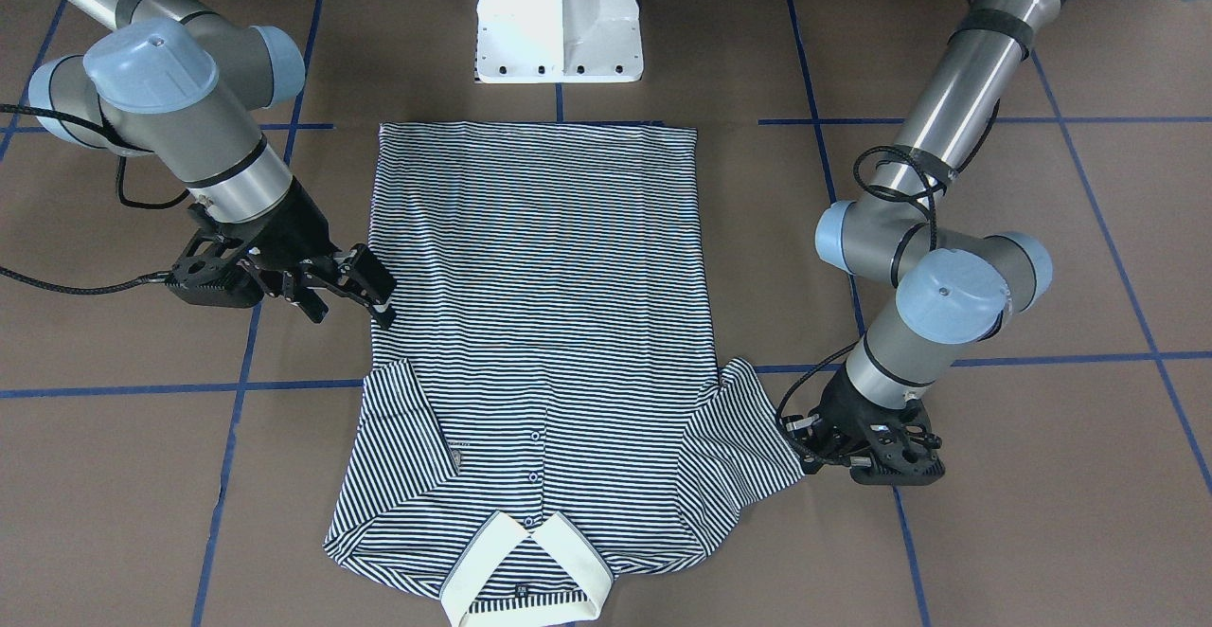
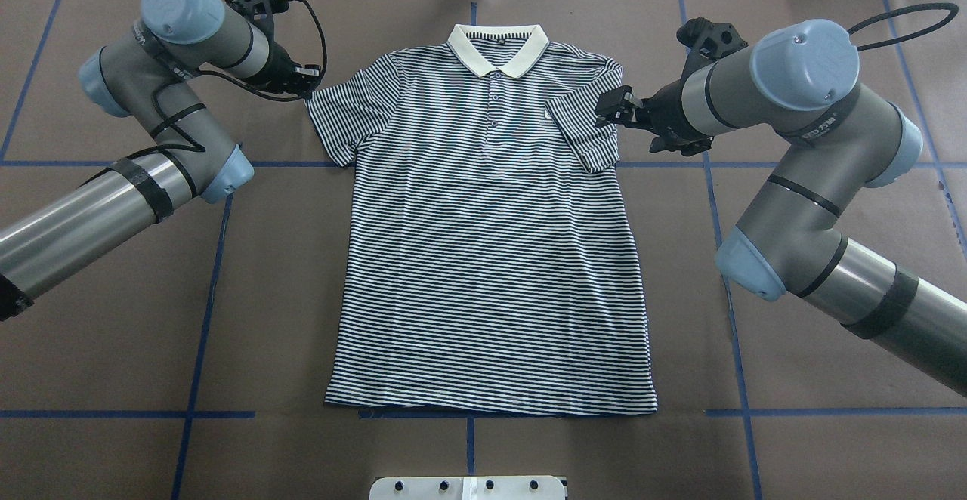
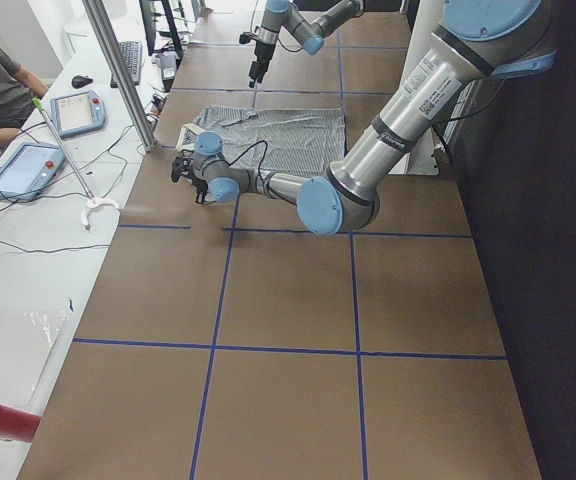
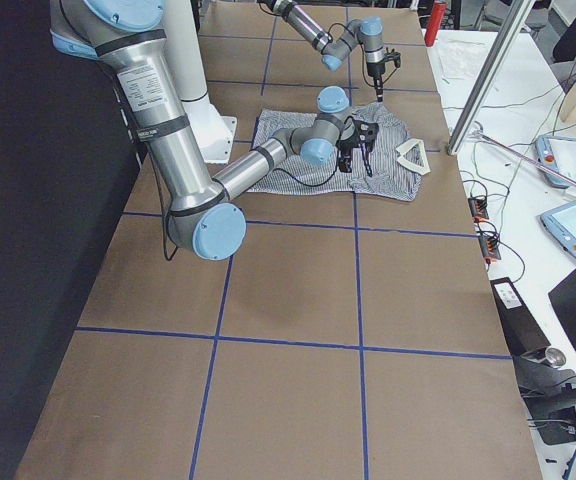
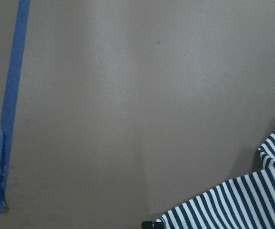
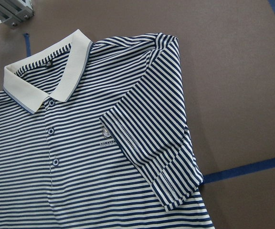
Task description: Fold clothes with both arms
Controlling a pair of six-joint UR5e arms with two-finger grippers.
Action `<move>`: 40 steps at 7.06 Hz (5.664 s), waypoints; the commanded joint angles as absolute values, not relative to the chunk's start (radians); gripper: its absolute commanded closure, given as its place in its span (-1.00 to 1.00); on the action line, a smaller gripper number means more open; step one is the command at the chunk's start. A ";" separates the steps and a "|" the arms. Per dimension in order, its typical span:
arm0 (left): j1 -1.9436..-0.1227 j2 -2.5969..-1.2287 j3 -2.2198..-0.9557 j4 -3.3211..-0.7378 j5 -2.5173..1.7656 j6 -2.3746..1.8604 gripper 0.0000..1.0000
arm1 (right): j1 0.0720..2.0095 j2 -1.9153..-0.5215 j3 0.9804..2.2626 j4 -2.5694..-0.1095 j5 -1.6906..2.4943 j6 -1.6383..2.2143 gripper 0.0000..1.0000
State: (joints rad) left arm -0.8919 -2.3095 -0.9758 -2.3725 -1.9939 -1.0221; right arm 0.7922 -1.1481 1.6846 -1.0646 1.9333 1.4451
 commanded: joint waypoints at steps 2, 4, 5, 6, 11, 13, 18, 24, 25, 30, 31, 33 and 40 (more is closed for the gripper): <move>-0.891 -2.272 -1.161 -2.321 -2.074 -1.152 1.00 | 0.792 -1.147 1.684 -1.065 1.933 1.445 -1.00; -0.832 -2.321 -1.161 -2.312 -2.040 -1.294 1.00 | 0.793 -1.147 1.684 -1.065 1.936 1.442 -1.00; -0.812 -2.370 -1.149 -2.263 -2.014 -1.328 1.00 | 0.793 -1.147 1.686 -1.065 1.936 1.442 -1.00; -0.795 -2.423 -1.085 -2.252 -1.982 -1.341 1.00 | 0.793 -1.147 1.684 -1.065 1.936 1.443 -1.00; -0.773 -2.505 -0.968 -2.285 -1.889 -1.350 1.00 | 0.792 -1.149 1.684 -1.065 1.936 1.445 -1.00; -0.772 -2.519 -0.924 -2.313 -1.873 -1.351 1.00 | 0.792 -1.149 1.683 -1.065 1.936 1.445 -1.00; -0.749 -2.524 -0.897 -2.353 -1.830 -1.350 -0.08 | 0.790 -1.152 1.678 -1.065 1.934 1.440 -1.00; -0.614 -2.097 -1.671 -2.266 -1.911 -1.486 -0.27 | 0.379 -1.250 1.946 -1.227 1.570 1.893 -0.93; -0.612 -2.030 -1.722 -2.266 -1.928 -1.491 -0.27 | 0.280 -1.252 2.030 -1.373 1.486 1.972 -0.85; -0.612 -2.014 -1.729 -2.267 -1.916 -1.503 -0.44 | 0.084 -1.517 2.138 -1.451 1.319 2.195 -0.57; -0.611 -2.016 -1.724 -2.267 -1.914 -1.503 -0.45 | 0.084 -1.522 2.138 -1.453 1.316 2.195 -0.57; -0.611 -2.014 -1.723 -2.267 -1.914 -1.503 -0.45 | 0.078 -1.523 2.134 -1.456 1.321 2.195 -0.58; -0.609 -2.013 -1.713 -2.270 -1.896 -1.500 -0.45 | 0.046 -1.511 2.099 -1.456 1.327 2.194 -0.43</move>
State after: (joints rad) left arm -0.6099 -2.0126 -1.7137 -2.2697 -1.8960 -1.5007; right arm 0.0478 -1.5118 2.1031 -1.4556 1.3257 2.1936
